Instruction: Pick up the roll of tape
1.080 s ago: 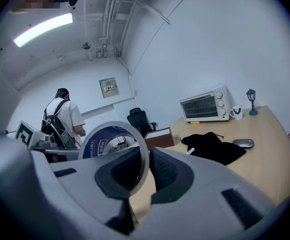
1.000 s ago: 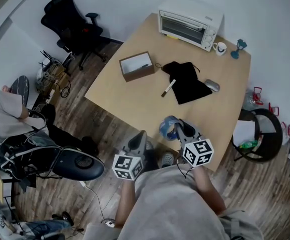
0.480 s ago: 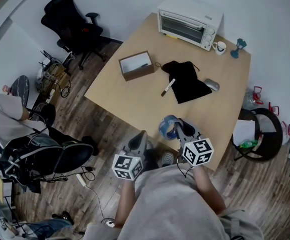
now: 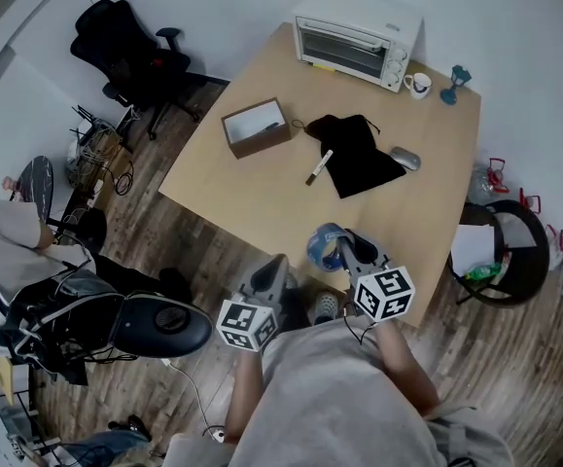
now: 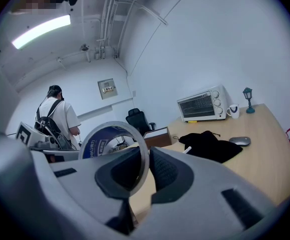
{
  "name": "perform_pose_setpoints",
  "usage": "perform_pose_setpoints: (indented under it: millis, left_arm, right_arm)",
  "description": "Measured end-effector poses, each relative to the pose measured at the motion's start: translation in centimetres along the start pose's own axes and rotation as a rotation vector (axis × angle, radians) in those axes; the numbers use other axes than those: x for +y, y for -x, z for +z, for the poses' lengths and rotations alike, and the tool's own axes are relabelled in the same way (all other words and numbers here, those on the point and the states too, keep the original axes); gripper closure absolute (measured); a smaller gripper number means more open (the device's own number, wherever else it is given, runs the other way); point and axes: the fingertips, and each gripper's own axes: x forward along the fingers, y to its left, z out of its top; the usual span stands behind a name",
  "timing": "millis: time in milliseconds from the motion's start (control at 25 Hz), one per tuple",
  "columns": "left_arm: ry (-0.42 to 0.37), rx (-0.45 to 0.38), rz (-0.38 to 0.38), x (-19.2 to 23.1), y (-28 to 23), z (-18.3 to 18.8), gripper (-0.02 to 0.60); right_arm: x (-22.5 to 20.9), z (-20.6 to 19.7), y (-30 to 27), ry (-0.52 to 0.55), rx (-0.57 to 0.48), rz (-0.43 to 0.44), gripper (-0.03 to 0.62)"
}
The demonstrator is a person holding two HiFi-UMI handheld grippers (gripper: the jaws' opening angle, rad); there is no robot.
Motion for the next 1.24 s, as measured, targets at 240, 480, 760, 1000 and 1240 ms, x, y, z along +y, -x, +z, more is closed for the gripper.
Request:
perform_pose_setpoints:
  millis: [240, 480, 760, 1000, 1240]
  left_arm:
    - [-0.003, 0.019, -0.058, -1.0, -0.6, -0.5, 0.575]
    - [-0.003, 0.017, -0.073, -1.4, -0.2, -0.4, 0.575]
    - [-0.009, 0.029, -0.072, -1.6, 0.2, -0.7, 0.575]
    - [-0.011, 0.027, -0.071, -1.4, 0.7, -0.9, 0.575]
    - [-0.007, 0.028, -0.064, -0.9, 1.4, -1.3, 0.575]
  right_arm:
    - [-0.7, -0.2, 0.0, 0.004, 0.003, -0.009, 0.543]
    - [-0.3, -0.2, 0.5, 0.001, -0.002, -0.006, 0.543]
    - [-0.1, -0.3, 0.7, -0.005, 0.000, -0.001, 0.543]
    - [0.7, -0.6, 0.4, 0.001, 0.004, 0.012, 0.543]
    - [1.7, -1.0, 0.0, 0.012, 0.017, 0.029, 0.543]
